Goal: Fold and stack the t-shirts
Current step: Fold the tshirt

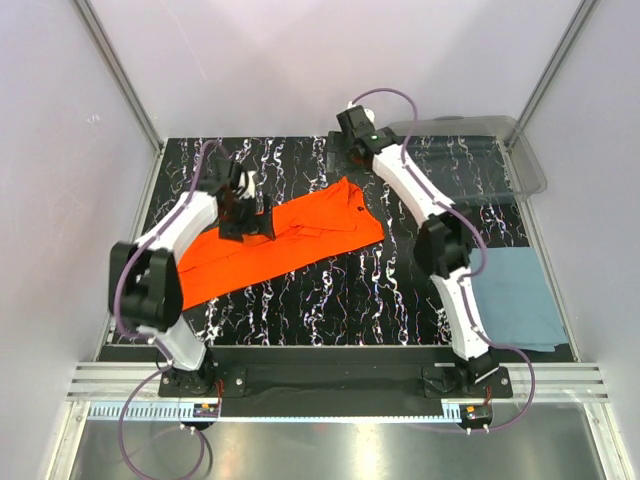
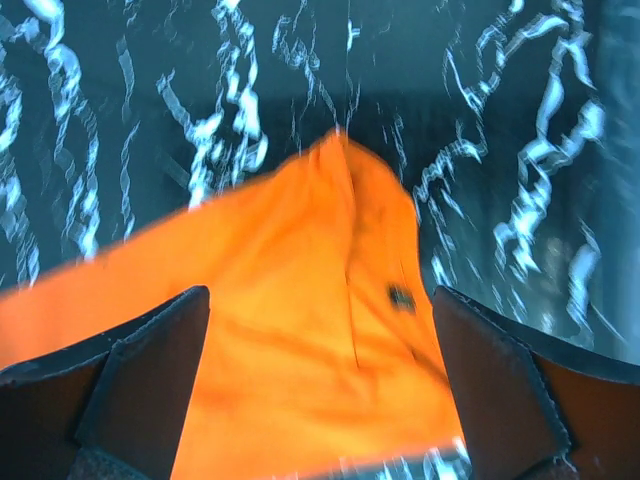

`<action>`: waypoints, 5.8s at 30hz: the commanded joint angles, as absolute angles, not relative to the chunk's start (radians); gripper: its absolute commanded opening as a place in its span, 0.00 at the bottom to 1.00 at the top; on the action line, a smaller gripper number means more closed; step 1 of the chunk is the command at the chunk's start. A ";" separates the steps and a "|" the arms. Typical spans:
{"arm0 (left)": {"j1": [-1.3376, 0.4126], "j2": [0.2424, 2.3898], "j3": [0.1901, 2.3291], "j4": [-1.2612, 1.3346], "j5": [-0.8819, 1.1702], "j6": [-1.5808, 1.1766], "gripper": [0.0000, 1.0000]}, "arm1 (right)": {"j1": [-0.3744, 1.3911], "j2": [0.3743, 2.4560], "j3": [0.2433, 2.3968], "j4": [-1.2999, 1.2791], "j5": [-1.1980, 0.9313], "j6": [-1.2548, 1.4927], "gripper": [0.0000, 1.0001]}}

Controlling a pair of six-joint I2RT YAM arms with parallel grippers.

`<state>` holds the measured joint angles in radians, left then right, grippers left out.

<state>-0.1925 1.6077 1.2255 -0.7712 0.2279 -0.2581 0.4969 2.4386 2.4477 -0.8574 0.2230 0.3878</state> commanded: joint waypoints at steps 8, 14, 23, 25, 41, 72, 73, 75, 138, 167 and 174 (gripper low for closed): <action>-0.319 1.882 1.485 -0.762 0.224 0.113 0.99 | 0.483 1.798 1.842 -0.887 0.126 0.377 1.00; -0.405 1.954 1.537 -0.651 0.078 0.098 0.99 | 0.463 1.534 1.533 -0.881 0.084 0.436 1.00; -0.420 2.134 1.666 -0.680 0.054 0.003 0.99 | 0.462 1.278 1.319 -0.881 0.140 0.475 1.00; -0.419 2.181 1.690 -0.704 0.003 -0.061 0.99 | 0.462 1.253 1.299 -0.880 0.140 0.489 1.00; -0.247 2.289 2.118 -0.851 0.109 -0.273 0.99 | 0.462 1.232 1.230 -0.880 0.040 0.569 1.00; -0.056 1.832 1.118 -0.749 0.133 -0.328 0.99 | 0.462 1.161 1.120 -0.779 -0.025 0.630 1.00; -0.076 1.824 1.085 -0.743 0.146 -0.340 0.99 | 0.462 1.172 1.118 -0.779 -0.022 0.632 1.00; -0.125 1.810 1.043 -0.706 0.240 -0.406 0.99 | 0.462 1.216 1.132 -0.779 -0.026 0.629 1.00; -0.328 1.014 0.615 -0.528 0.296 -0.746 0.99 | 0.604 2.876 2.777 -0.858 0.279 0.063 1.00; -0.210 1.359 0.623 -0.532 0.451 -0.577 0.59 | 0.655 1.504 0.935 -0.391 -0.422 0.670 0.64; -0.210 1.394 0.615 -0.505 0.476 -0.566 0.55 | 0.658 1.399 0.671 -0.175 -0.433 0.819 0.56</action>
<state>-0.2119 1.3663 0.6064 -0.5461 0.4576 -0.5968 0.6525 1.4528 0.7128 -0.3931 -0.3939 0.7147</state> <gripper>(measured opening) 0.570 0.574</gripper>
